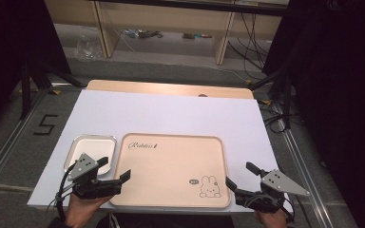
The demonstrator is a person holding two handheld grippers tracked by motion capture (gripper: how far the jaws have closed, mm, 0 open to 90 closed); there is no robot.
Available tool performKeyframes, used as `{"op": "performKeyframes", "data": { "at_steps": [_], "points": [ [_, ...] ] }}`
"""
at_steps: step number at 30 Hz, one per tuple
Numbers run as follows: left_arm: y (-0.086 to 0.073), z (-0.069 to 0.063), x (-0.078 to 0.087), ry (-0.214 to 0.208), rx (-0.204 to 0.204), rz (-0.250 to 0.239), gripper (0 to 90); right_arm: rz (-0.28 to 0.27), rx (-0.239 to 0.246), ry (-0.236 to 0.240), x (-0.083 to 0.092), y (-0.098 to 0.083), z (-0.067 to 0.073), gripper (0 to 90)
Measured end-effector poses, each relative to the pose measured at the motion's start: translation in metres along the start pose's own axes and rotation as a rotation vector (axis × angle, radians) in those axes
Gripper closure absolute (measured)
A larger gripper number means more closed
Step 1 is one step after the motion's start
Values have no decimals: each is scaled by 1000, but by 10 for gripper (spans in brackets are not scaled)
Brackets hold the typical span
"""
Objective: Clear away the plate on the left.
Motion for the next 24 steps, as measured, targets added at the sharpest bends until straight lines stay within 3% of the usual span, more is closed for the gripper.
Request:
{"op": "performKeyframes", "data": {
  "at_steps": [20, 24],
  "points": [
    [-3, 14, -2, 46, -8, 38, 73, 2, 3, 3, 0, 0, 0, 152],
    [-4, 21, 0, 75, -3, 45, 79, 0, 1, 5, 0, 0, 1, 152]
  ]
}}
Point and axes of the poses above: each handheld gripper's, and its own axes: x roughly backward along the jaws, y roughly out of its top, z roughly to its left, the point moved 10 cm from there along -x, roughly forward along the jaws, and after that the axes turned 8 degrees about -z, right-handed, at the moved point
